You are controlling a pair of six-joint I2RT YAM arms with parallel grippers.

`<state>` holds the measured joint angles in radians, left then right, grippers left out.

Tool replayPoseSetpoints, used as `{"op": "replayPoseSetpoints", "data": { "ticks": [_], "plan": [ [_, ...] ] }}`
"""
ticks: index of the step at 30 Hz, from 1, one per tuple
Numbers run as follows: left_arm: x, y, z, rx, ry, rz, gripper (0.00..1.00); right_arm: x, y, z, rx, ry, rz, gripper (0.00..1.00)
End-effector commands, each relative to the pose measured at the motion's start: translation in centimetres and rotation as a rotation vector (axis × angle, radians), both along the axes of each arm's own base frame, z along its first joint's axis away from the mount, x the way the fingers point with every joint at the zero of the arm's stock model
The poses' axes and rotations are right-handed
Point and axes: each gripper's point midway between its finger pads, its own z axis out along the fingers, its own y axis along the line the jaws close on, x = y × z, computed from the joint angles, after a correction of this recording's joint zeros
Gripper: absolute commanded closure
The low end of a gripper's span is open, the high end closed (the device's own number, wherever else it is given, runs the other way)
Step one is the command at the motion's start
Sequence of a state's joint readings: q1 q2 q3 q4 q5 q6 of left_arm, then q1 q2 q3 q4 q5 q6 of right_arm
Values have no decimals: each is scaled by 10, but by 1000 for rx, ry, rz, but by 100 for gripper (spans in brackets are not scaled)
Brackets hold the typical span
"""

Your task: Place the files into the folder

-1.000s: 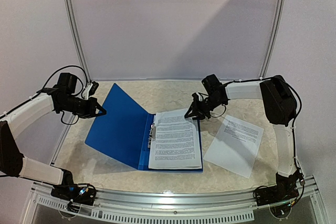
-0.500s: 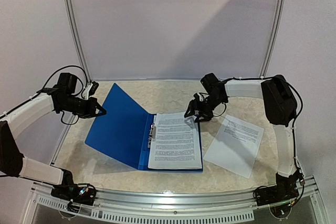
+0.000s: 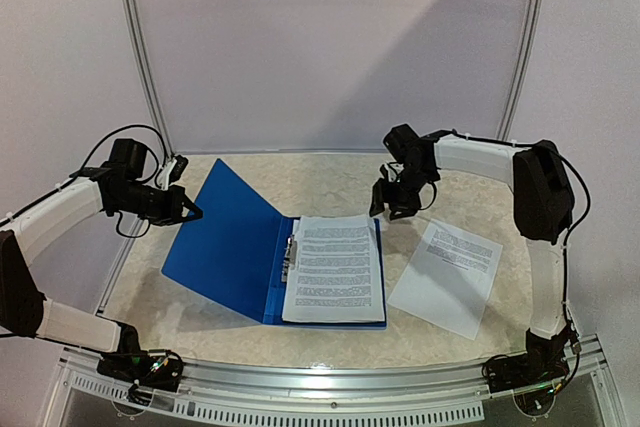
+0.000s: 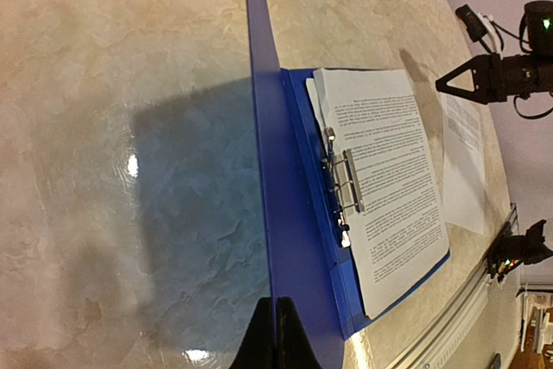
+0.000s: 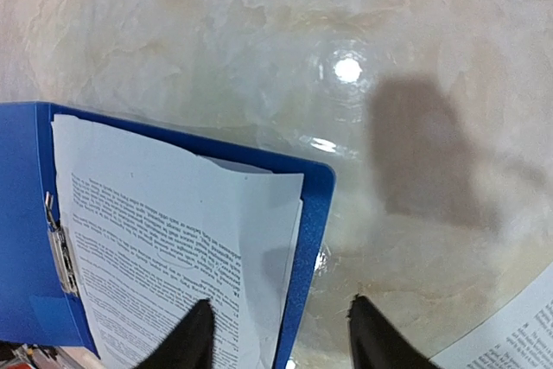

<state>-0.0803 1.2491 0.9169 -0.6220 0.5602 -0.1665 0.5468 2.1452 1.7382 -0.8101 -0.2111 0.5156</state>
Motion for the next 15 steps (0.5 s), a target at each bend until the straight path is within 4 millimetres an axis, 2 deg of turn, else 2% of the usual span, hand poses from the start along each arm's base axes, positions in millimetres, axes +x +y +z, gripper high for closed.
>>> {"op": "replayPoseSetpoints", "data": {
  "ticks": [1, 4, 6, 10, 15],
  "plan": [
    [-1, 2, -1, 2, -4, 0, 100, -2, -9, 12, -63, -39, 19, 59],
    [-1, 2, 0, 2, -6, 0, 100, -3, -5, 0, -53, -15, 25, 75],
    [-2, 2, 1, 3, -8, 1, 100, -3, 3, -6, -34, -6, 35, 82],
    [-2, 2, 0, 3, -7, 1, 100, -4, 19, -13, 8, -4, 68, 87],
    [-2, 2, -1, 2, -3, 0, 100, -6, 24, -28, 23, 29, 78, 94]
  ]
}}
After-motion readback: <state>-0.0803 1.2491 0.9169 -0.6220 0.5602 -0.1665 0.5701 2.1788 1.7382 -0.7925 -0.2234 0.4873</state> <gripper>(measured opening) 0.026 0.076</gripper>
